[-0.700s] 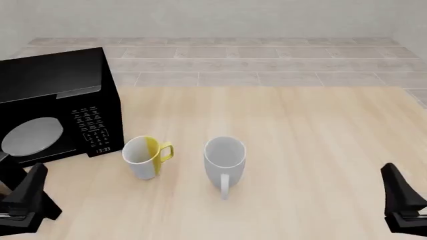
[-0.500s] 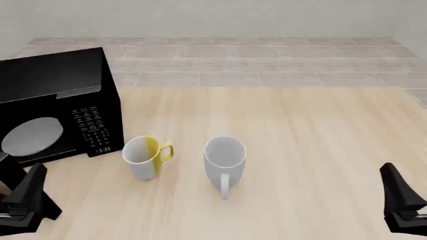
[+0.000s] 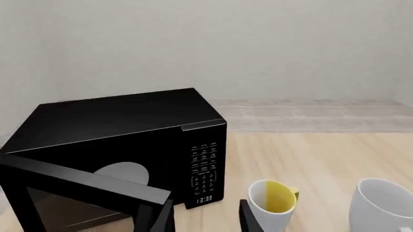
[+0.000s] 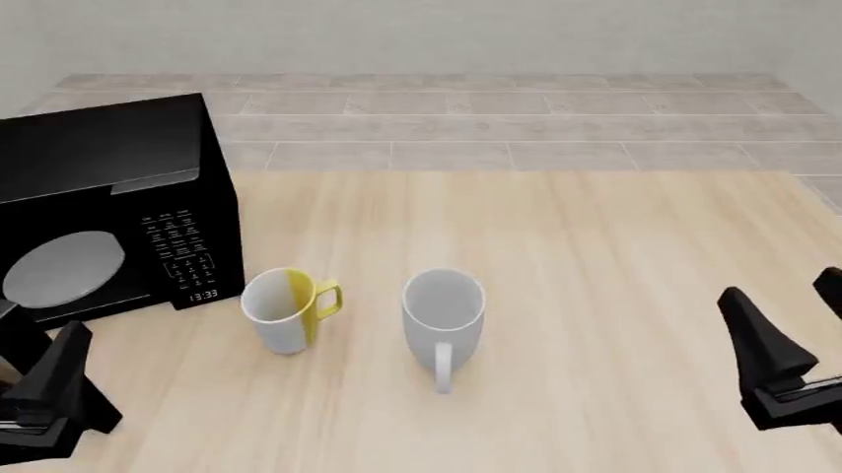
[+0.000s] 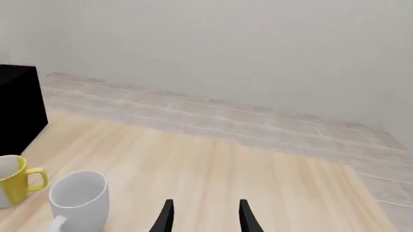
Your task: Put the yellow and white mug to the front of the white mug.
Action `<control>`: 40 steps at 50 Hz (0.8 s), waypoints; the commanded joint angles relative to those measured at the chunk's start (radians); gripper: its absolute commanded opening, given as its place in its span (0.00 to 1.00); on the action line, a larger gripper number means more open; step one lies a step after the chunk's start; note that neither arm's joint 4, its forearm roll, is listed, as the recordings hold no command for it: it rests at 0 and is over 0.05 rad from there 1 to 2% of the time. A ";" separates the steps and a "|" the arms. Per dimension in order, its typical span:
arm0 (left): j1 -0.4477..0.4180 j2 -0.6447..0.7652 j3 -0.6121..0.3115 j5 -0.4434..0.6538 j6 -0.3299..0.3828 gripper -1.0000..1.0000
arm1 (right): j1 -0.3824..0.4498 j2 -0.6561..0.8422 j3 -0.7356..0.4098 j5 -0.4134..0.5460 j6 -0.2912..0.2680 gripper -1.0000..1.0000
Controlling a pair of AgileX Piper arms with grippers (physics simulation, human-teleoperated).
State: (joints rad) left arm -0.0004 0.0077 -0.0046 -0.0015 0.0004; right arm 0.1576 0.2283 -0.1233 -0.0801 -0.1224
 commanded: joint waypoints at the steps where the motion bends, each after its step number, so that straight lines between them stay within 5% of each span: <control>1: 0.000 0.000 0.000 0.000 0.000 1.00 | 0.126 0.163 -0.148 0.012 -0.060 1.00; 21: 0.000 0.000 0.000 0.000 0.000 1.00 | 0.390 0.564 -0.495 0.126 -0.219 1.00; 22: 0.000 0.000 0.000 0.000 0.000 1.00 | 0.378 0.537 -0.497 0.121 -0.184 1.00; 23: 0.000 0.000 0.000 0.000 0.000 1.00 | 0.385 0.531 -0.496 0.111 -0.222 1.00; 40: 0.000 0.000 0.000 0.000 0.000 1.00 | 0.572 0.787 -0.735 0.353 -0.284 1.00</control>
State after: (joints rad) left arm 0.0000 0.0075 -0.0043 -0.0019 0.0000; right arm 0.6313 0.8928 -0.7276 0.1586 -0.3678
